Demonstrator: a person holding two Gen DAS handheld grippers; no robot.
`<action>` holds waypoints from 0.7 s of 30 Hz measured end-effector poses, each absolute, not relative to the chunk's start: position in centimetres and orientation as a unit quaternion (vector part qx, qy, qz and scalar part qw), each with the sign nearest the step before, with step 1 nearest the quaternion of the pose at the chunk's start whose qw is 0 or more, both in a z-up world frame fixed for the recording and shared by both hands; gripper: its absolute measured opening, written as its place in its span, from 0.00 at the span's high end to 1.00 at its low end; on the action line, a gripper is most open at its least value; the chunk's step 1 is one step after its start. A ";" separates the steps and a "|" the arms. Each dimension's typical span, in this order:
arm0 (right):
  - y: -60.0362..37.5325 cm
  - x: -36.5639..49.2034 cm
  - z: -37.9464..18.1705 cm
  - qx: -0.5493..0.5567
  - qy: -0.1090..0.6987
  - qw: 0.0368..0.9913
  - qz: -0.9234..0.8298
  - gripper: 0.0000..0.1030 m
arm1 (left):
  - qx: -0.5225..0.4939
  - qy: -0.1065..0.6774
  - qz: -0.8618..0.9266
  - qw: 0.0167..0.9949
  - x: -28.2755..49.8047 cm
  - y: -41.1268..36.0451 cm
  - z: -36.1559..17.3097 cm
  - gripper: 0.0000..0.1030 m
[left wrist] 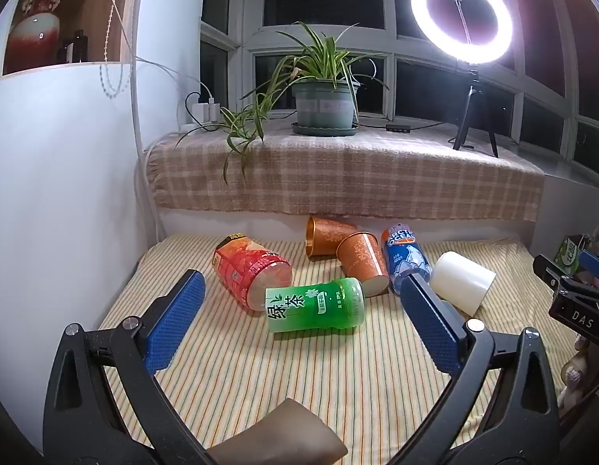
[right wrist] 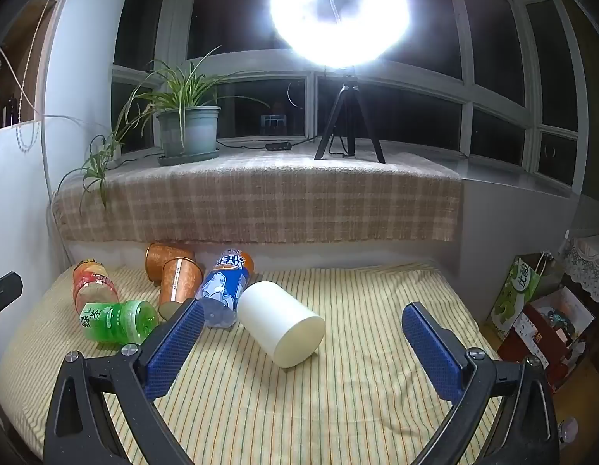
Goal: Flip cup upright
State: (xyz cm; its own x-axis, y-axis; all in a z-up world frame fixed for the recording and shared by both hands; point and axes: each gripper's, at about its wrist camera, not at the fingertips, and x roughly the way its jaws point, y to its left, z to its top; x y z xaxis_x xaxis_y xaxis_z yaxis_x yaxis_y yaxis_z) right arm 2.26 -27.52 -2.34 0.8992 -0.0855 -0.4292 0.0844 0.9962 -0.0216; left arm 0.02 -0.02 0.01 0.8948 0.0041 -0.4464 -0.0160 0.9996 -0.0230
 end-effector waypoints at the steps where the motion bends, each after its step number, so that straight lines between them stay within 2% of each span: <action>1: -27.5 2.3 -2.3 -0.001 0.220 0.974 -0.044 0.00 | -0.013 0.229 0.005 0.973 0.1 0.0 0.0 0.01; 21: -27.6 2.4 -2.4 0.002 0.226 0.973 -0.043 0.00 | -0.006 0.223 0.005 0.975 -0.1 -0.2 0.2 0.01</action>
State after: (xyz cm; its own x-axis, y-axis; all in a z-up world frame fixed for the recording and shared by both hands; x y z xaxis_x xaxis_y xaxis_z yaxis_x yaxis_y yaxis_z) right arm 2.41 -27.61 -2.43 0.8945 -0.0821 -0.4394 0.0836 0.9964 -0.0159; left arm -0.05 -0.24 0.16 0.9003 0.0077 -0.4352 -0.0133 0.9999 -0.0099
